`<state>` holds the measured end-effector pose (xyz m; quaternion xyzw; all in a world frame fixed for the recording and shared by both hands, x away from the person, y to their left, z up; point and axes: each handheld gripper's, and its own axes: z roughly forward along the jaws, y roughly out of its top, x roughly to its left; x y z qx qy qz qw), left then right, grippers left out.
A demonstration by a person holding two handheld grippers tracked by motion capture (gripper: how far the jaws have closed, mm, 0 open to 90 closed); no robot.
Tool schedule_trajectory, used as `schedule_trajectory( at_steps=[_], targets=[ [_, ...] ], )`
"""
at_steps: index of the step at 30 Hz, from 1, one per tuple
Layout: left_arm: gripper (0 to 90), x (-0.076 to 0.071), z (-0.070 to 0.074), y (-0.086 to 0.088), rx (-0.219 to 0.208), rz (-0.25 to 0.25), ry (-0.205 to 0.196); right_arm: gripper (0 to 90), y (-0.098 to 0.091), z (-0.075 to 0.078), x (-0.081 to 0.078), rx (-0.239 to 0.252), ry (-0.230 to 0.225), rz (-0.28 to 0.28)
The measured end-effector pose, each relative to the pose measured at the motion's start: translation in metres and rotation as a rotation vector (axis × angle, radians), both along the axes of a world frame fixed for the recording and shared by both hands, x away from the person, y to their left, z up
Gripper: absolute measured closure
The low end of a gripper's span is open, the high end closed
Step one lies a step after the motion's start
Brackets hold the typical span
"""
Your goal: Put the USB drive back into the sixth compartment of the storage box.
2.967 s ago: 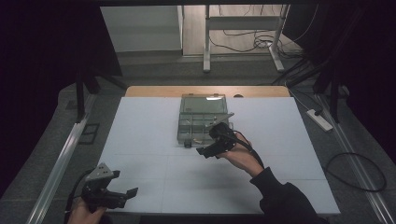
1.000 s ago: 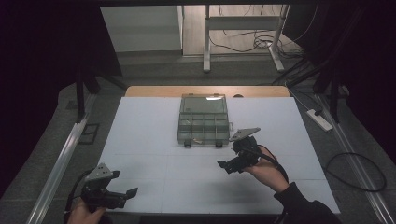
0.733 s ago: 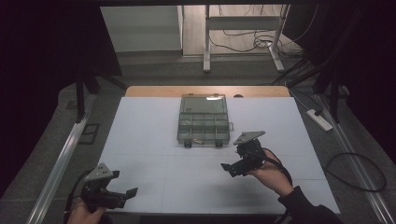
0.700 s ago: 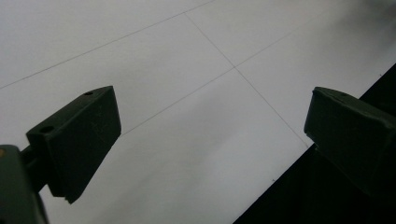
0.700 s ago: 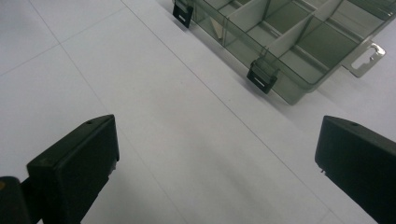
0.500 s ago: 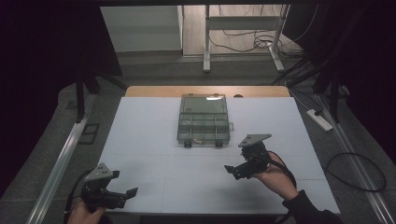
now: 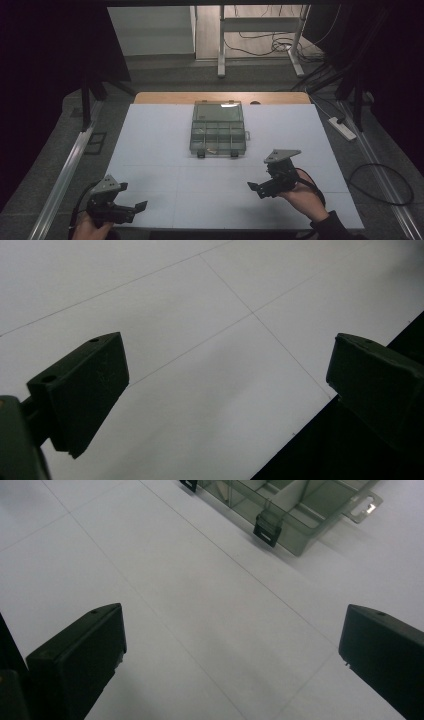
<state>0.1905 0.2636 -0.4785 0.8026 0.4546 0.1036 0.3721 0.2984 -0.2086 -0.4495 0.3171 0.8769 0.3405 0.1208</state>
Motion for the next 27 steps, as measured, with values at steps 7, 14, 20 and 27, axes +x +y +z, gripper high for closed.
schedule_trajectory(
  at_steps=[7,14,20,27],
  targets=[
    [3.4,0.0,0.0,0.0,0.004,0.006,-0.003,0.0,-0.012,0.001,-0.007,-0.001,-0.01,-0.023],
    [3.2,0.0,0.0,-0.001,0.012,0.011,-0.004,0.0,-0.023,0.0,-0.017,-0.008,-0.013,-0.047],
    [2.6,0.0,0.001,-0.003,0.026,0.022,-0.003,0.0,-0.033,-0.001,-0.024,-0.016,-0.016,-0.073],
    [2.1,0.001,0.001,-0.003,0.033,0.031,-0.009,0.0,-0.045,0.0,-0.032,-0.008,-0.021,-0.112]
  ],
)
